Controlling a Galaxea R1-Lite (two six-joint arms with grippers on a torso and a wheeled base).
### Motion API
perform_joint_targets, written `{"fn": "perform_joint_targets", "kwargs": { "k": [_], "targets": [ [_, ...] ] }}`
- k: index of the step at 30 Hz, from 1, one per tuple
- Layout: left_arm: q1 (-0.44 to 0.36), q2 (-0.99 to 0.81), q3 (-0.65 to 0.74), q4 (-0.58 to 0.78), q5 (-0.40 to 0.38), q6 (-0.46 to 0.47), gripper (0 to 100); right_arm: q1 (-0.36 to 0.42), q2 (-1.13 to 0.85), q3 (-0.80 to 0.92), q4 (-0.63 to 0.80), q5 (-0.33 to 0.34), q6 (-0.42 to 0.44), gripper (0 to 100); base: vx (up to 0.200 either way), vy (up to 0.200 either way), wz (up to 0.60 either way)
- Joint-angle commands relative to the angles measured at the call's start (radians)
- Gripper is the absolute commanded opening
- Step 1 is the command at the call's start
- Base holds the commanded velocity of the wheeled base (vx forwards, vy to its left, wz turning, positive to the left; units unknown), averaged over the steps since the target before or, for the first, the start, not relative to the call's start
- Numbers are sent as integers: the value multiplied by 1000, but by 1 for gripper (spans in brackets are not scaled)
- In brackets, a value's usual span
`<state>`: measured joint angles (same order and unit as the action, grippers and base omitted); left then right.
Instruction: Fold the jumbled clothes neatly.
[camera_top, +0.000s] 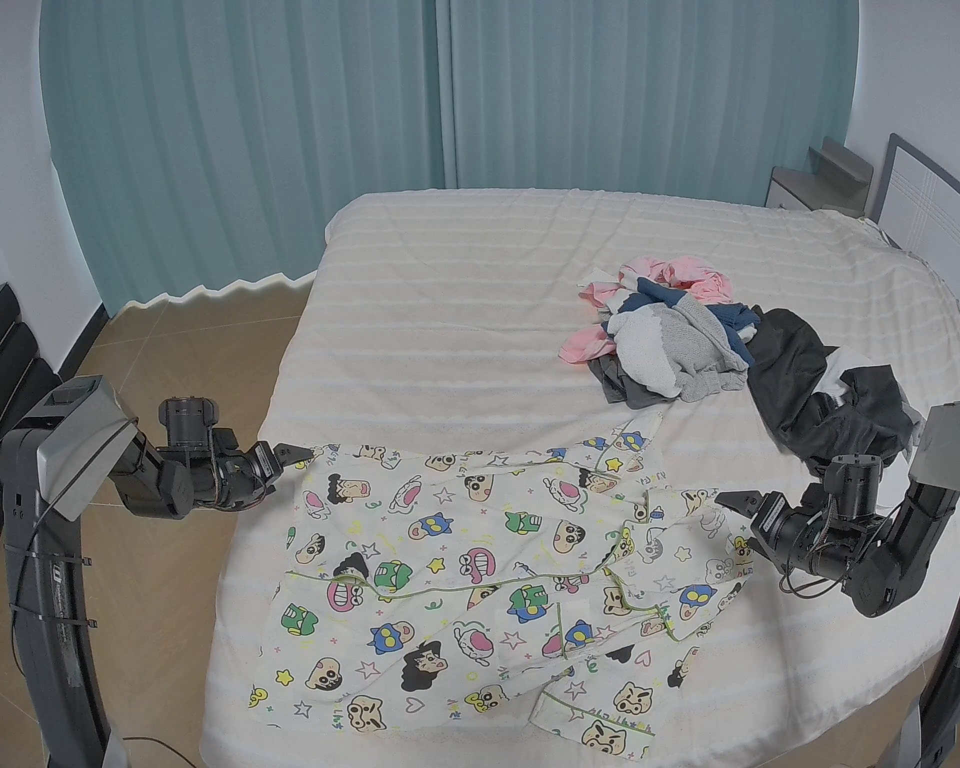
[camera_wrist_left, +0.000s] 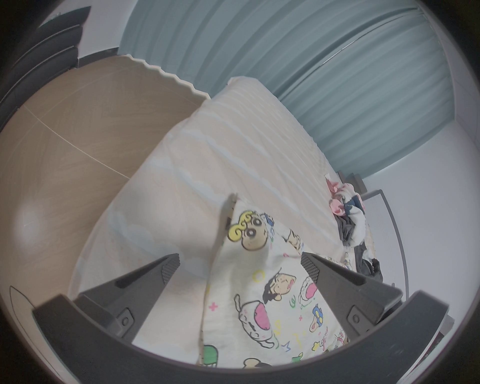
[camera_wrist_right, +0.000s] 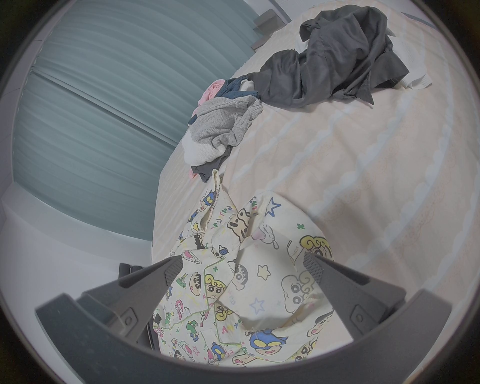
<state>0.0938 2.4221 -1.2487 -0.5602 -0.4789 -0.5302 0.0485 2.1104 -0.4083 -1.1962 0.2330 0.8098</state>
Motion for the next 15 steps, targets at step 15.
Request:
{"fn": "perform_joint_targets", "kwargs": {
  "k": [15],
  "targets": [
    [-71,83,2,-79,-10,-7,100,5,2,2,0,-1,0,100,0,0,0]
  ]
}}
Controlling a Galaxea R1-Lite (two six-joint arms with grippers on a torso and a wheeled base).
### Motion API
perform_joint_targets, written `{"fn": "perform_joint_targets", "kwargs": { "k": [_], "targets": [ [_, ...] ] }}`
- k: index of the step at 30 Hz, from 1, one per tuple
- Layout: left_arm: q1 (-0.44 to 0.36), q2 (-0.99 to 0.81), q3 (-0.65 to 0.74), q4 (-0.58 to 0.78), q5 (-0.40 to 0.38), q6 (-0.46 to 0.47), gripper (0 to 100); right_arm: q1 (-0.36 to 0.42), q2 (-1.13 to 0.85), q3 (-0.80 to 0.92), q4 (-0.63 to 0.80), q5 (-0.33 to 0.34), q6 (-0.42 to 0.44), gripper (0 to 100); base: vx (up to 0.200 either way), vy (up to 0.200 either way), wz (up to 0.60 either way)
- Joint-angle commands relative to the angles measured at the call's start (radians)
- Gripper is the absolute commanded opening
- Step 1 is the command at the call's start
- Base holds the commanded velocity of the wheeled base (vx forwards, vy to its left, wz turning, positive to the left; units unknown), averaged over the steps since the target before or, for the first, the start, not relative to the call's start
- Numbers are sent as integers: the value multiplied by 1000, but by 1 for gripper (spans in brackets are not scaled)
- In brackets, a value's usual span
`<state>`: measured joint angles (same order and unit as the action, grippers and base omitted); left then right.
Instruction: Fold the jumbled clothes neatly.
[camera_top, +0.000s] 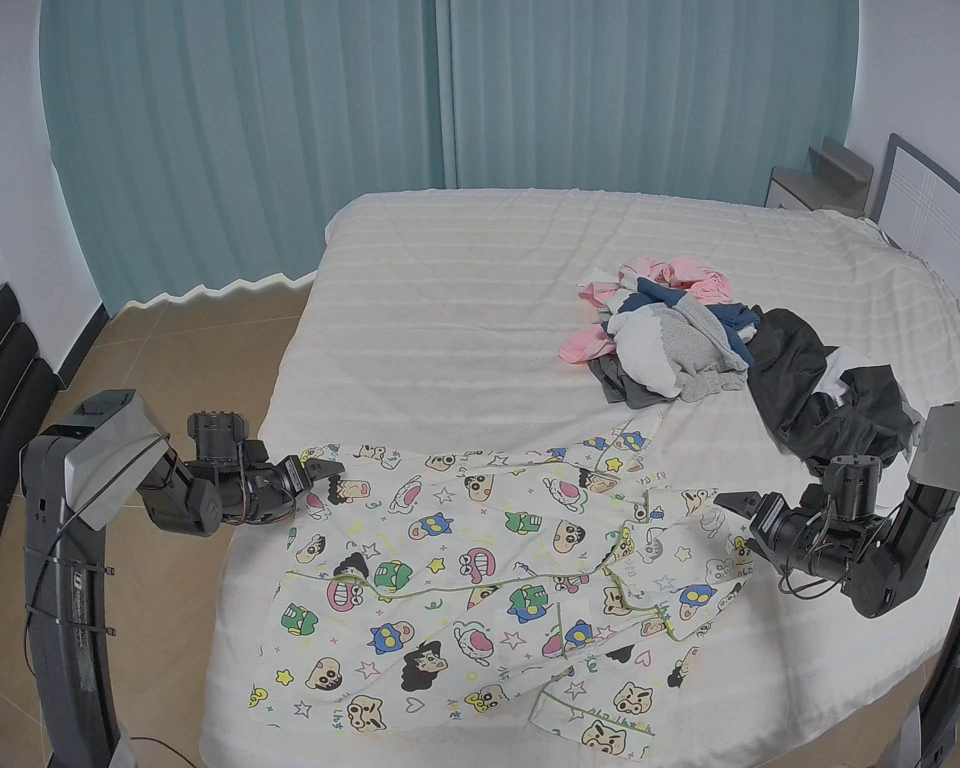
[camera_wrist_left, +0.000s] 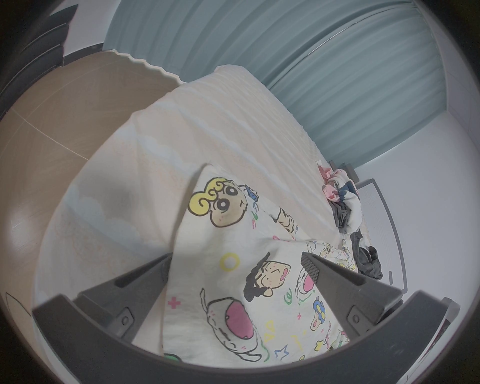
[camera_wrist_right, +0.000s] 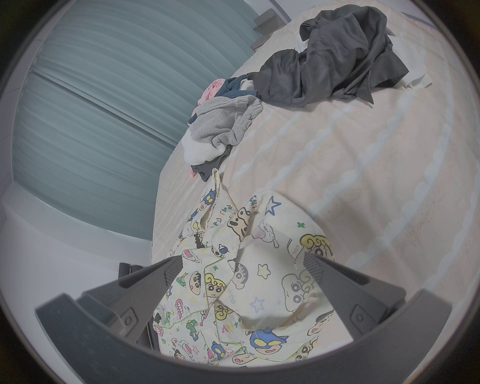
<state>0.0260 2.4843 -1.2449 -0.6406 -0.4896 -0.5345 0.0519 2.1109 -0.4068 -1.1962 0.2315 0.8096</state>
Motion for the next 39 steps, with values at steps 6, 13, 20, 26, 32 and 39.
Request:
{"fn": "perform_joint_targets", "kwargs": {
  "k": [6,13,20,26,32,39],
  "targets": [
    [-3,19,2,1,5,-2,0,2,1,0,0,0,0,100,0,0,0],
    [15,1,5,1,9,-1,0,2,1,0,0,0,0,100,0,0,0],
    [43,-44,-16,4,39,-1,0,2,3,-1,0,0,0,100,0,0,0],
    [49,-44,-62,10,82,-1,0,2,3,-1,0,0,0,100,0,0,0],
    [55,-42,-108,41,91,-1,0,2,9,-3,0,-1,0,100,0,0,0],
    [74,-38,-153,68,100,-1,0,2,11,-6,0,-1,0,100,0,0,0]
  ]
}}
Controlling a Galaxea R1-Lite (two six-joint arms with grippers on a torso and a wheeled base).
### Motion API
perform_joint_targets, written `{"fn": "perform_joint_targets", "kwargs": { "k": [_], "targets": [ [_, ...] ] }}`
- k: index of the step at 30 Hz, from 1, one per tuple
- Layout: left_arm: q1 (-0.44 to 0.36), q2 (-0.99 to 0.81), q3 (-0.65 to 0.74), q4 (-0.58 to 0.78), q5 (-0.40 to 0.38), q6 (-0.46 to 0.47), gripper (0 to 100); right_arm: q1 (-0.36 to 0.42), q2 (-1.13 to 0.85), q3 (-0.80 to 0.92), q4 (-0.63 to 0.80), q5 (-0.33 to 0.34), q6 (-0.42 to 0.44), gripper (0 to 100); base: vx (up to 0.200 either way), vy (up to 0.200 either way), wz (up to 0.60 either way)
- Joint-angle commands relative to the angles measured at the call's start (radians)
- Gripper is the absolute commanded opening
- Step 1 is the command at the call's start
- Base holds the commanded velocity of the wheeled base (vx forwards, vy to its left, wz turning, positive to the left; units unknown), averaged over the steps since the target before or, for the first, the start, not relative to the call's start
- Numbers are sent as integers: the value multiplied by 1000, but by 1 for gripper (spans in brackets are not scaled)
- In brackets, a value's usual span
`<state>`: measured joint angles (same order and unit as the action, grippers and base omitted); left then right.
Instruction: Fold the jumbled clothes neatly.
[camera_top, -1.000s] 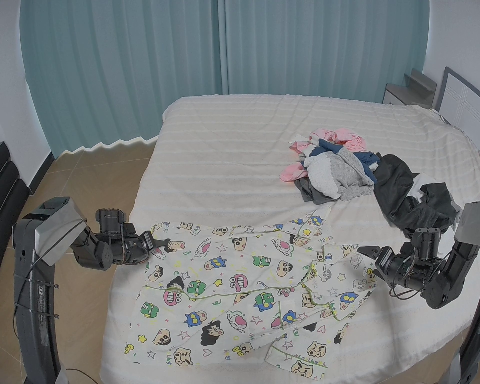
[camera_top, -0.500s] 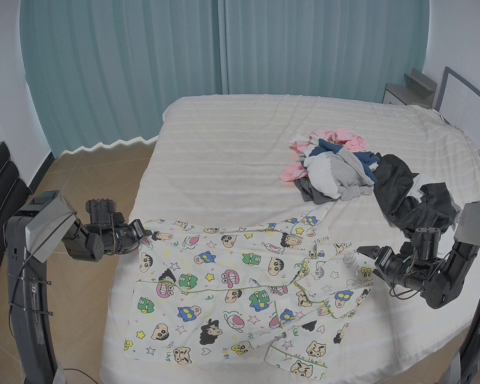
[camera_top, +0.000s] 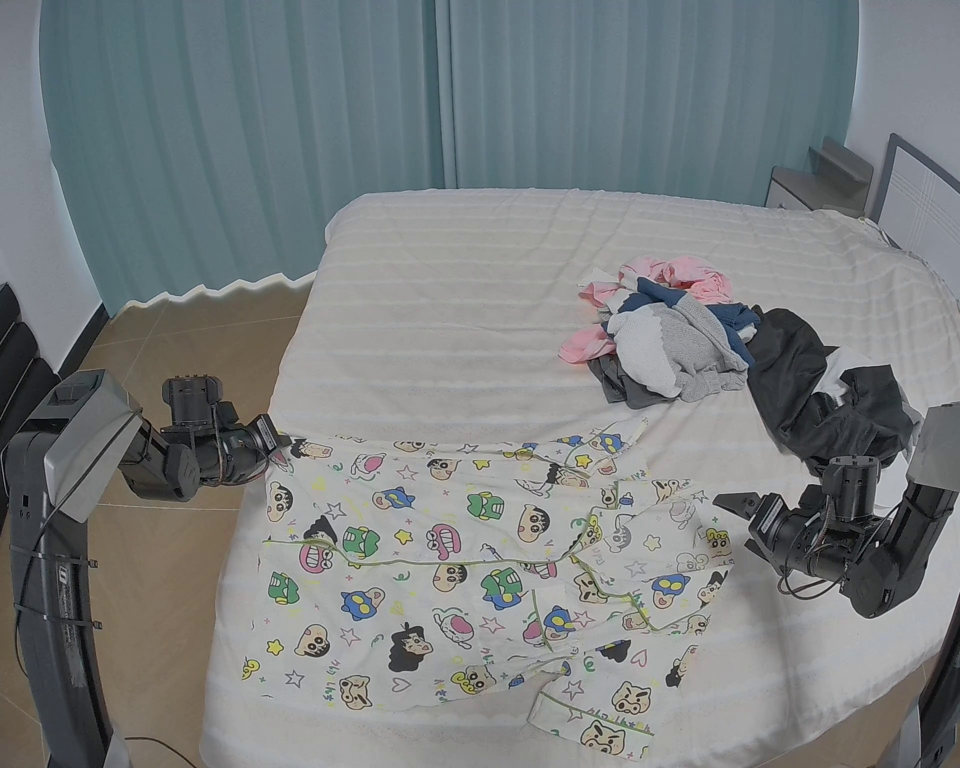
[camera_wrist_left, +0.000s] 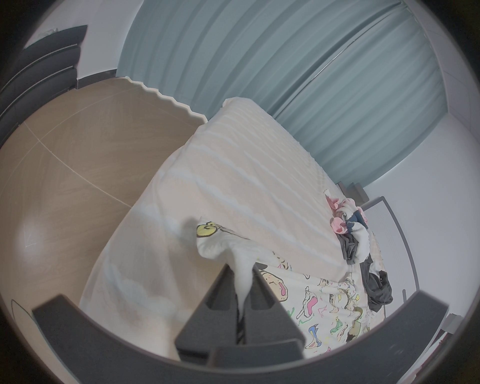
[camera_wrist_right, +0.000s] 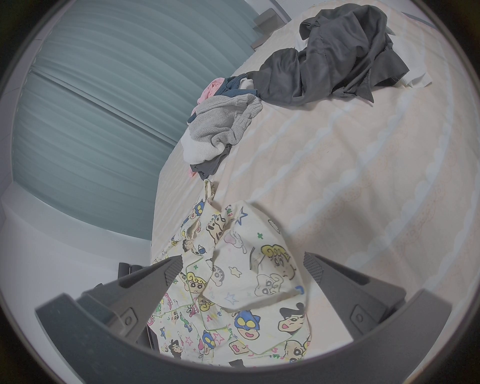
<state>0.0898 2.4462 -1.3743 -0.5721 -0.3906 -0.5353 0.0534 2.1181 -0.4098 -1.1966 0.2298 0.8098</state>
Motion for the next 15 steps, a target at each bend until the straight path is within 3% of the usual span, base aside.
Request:
{"fn": "perform_joint_targets", "kwargs": {
  "k": [1,10,11,15],
  "targets": [
    [15,2,-31,1,6,0,0,0,5,-3,0,0,0,100,0,0,0],
    [19,5,-65,20,50,0,0,0,10,-1,-8,0,-1,100,0,0,0],
    [19,5,-65,20,50,0,100,0,10,-1,-8,0,-1,100,0,0,0],
    [18,7,-72,23,61,-3,100,0,11,0,-14,0,-1,100,0,0,0]
  ]
}}
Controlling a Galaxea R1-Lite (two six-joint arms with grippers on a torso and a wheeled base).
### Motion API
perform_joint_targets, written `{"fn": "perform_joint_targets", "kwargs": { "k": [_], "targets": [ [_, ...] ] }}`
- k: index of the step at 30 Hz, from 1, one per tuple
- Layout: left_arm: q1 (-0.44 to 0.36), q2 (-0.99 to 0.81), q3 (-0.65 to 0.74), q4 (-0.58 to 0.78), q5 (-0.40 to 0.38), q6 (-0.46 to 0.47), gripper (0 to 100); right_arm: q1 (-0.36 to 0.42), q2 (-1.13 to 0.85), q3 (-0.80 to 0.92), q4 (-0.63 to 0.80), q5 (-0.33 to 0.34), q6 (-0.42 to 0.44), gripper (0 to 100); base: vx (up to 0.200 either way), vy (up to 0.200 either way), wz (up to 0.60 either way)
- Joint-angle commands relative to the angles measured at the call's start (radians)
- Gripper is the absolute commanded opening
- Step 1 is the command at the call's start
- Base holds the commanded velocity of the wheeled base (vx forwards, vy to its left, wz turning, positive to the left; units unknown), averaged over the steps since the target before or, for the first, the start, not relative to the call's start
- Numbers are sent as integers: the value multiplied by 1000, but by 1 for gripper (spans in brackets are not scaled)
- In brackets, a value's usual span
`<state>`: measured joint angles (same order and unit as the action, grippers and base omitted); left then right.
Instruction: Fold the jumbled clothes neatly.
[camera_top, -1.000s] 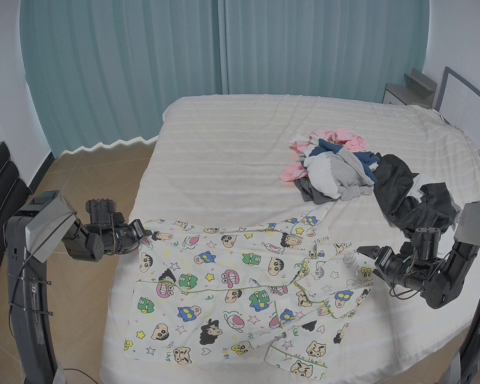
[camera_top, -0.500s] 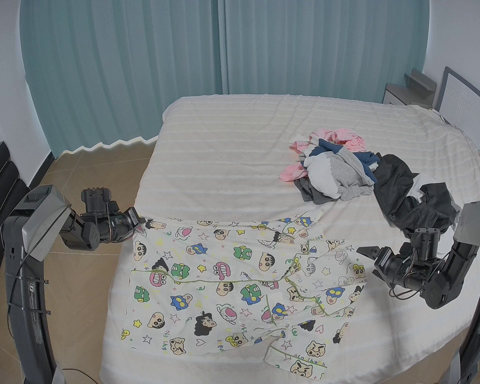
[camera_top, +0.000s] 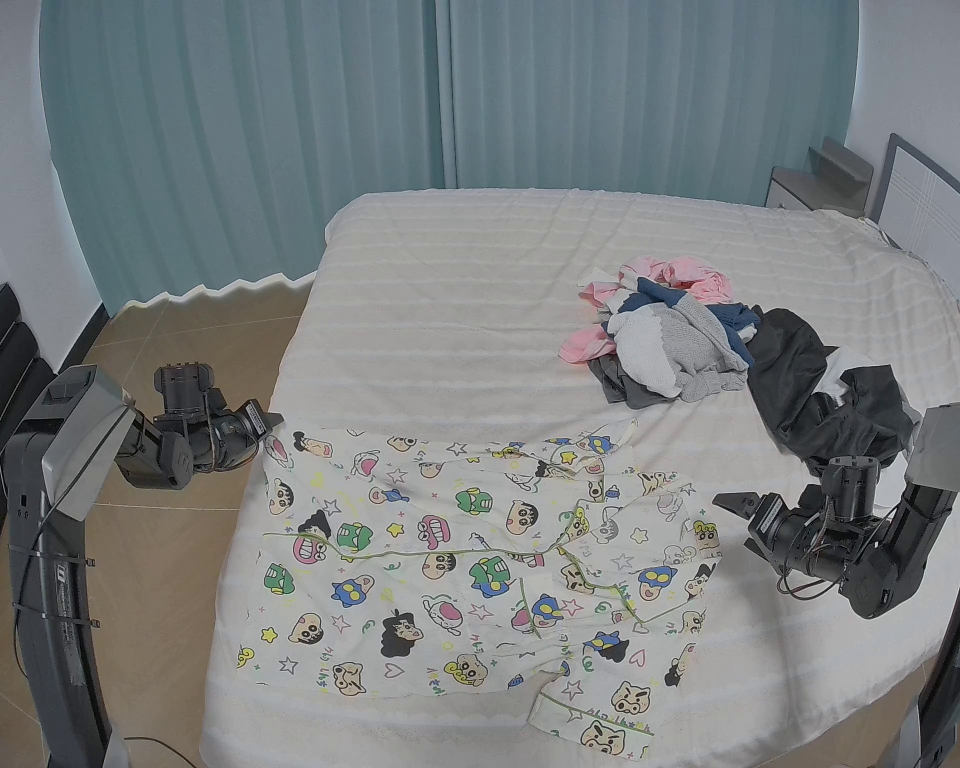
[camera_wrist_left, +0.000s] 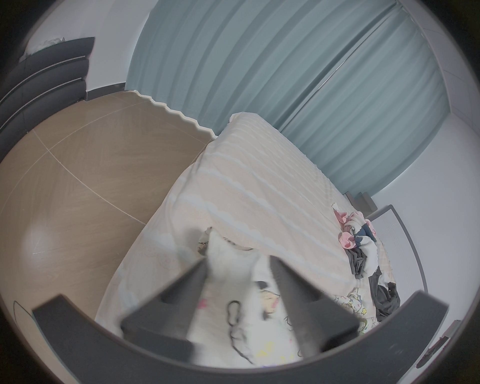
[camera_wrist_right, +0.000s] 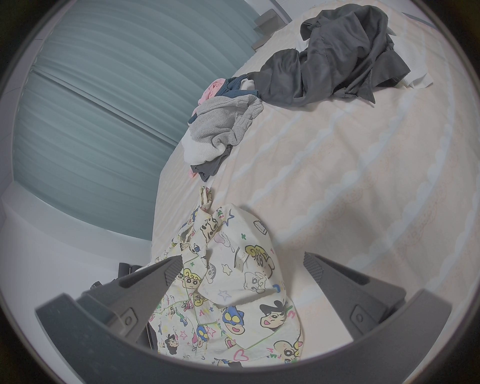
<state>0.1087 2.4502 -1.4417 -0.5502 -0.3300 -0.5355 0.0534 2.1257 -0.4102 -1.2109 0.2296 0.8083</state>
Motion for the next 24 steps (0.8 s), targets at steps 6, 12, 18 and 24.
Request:
{"fn": "perform_joint_targets", "kwargs": {
  "k": [6,12,18,24],
  "targets": [
    [5,-57,53,27,-3,-23,100,0,2,1,1,1,0,100,0,0,0],
    [37,-310,336,93,-100,-18,100,0,-6,-7,-1,1,0,100,0,0,0],
    [35,-531,689,79,-141,-12,100,39,-53,7,13,-19,-11,100,0,0,0],
    [39,-674,1024,-97,-164,-18,100,183,-55,65,19,-96,-69,100,-200,0,0]
  ]
}}
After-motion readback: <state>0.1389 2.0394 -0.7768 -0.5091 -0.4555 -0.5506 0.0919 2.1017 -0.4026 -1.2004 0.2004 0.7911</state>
